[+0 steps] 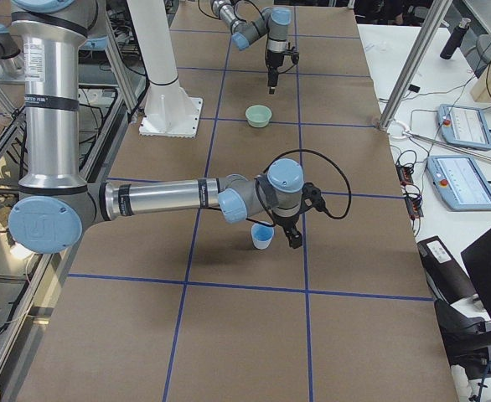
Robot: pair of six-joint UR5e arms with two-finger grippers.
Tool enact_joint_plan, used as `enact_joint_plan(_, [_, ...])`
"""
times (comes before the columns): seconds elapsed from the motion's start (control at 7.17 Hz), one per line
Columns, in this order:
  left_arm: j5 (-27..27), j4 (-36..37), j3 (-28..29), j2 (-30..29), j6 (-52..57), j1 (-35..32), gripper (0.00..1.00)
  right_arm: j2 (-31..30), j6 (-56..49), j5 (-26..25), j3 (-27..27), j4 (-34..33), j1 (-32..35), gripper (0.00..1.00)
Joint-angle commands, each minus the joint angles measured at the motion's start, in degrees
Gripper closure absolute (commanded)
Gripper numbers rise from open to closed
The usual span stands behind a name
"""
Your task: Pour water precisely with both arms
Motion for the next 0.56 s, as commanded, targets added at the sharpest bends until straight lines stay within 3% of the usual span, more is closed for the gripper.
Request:
enact_joint_plan(0.0, [-0.3, 0.0, -0.1, 0.2, 0.0, -0.3, 0.04, -5.0, 19.2, -1.7, -1.5, 26.7, -6.3, 0.0])
enact_joint_plan(0.14, [-0.2, 0.0, -0.1, 0.2, 0.0, -0.4, 0.04, -6.3, 25.8, -2.3, -2.7, 34.0, -8.7, 0.0])
enact_joint_plan(0.42, [-0.1, 0.0, -0.1, 0.3, 0.0, -0.4, 0.04, -10.0, 29.6, -5.6, -3.9, 43.3, -10.2, 0.0])
